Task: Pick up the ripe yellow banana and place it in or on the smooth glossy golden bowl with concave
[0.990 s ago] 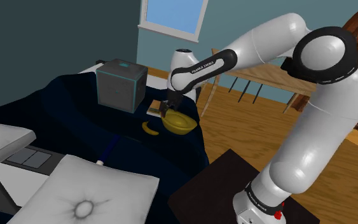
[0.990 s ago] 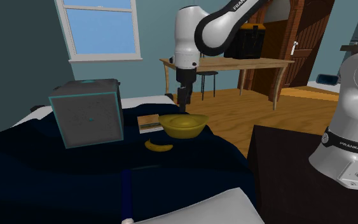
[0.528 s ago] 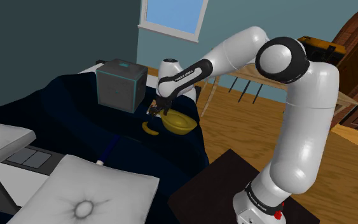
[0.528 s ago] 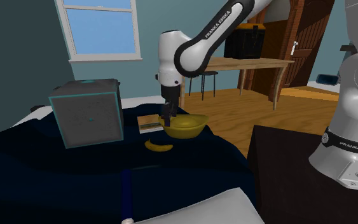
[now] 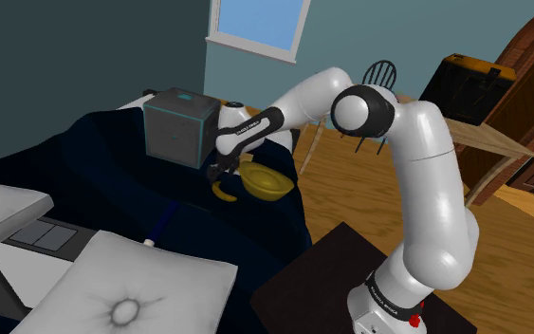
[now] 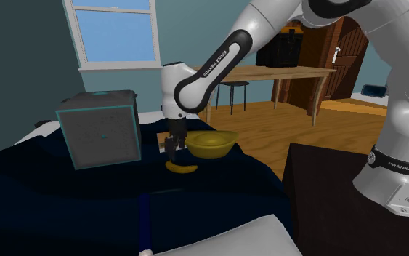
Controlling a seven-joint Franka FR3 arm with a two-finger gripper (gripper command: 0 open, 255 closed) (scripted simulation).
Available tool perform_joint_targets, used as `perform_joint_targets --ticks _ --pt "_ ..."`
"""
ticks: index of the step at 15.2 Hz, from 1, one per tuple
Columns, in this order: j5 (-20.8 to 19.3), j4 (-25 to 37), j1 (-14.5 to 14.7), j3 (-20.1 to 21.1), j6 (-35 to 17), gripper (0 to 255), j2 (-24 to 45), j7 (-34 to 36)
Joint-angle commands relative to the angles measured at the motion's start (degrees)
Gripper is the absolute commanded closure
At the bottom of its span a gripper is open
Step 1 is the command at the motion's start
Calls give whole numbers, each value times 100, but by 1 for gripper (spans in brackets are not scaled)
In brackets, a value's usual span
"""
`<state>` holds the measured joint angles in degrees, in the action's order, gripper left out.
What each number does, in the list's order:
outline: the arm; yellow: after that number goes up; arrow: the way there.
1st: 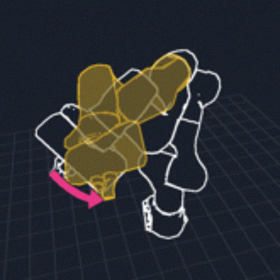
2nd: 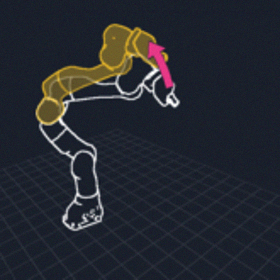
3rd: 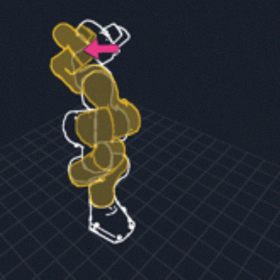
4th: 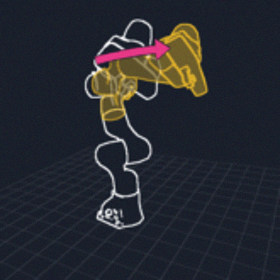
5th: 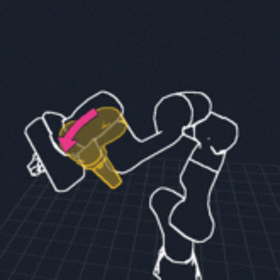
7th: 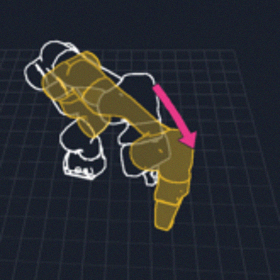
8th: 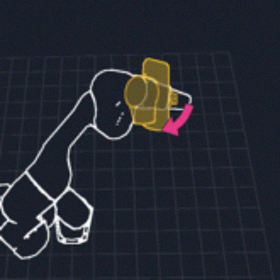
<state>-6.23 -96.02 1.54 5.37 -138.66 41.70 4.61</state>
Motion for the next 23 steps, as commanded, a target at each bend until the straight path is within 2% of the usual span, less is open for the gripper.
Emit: perform_joint_targets --ticks 1,9,17,18,23 --pt "7 652 25 -9 123 0 530 -21" --pt "-19 1014 60 -46 -94 0 1108 -11" --pt "-20 1032 62 -49 -112 0 1145 -11" --pt "-20 1032 62 -49 -112 255 1145 -11" --pt "-21 1033 62 -49 -112 255 1146 -11"
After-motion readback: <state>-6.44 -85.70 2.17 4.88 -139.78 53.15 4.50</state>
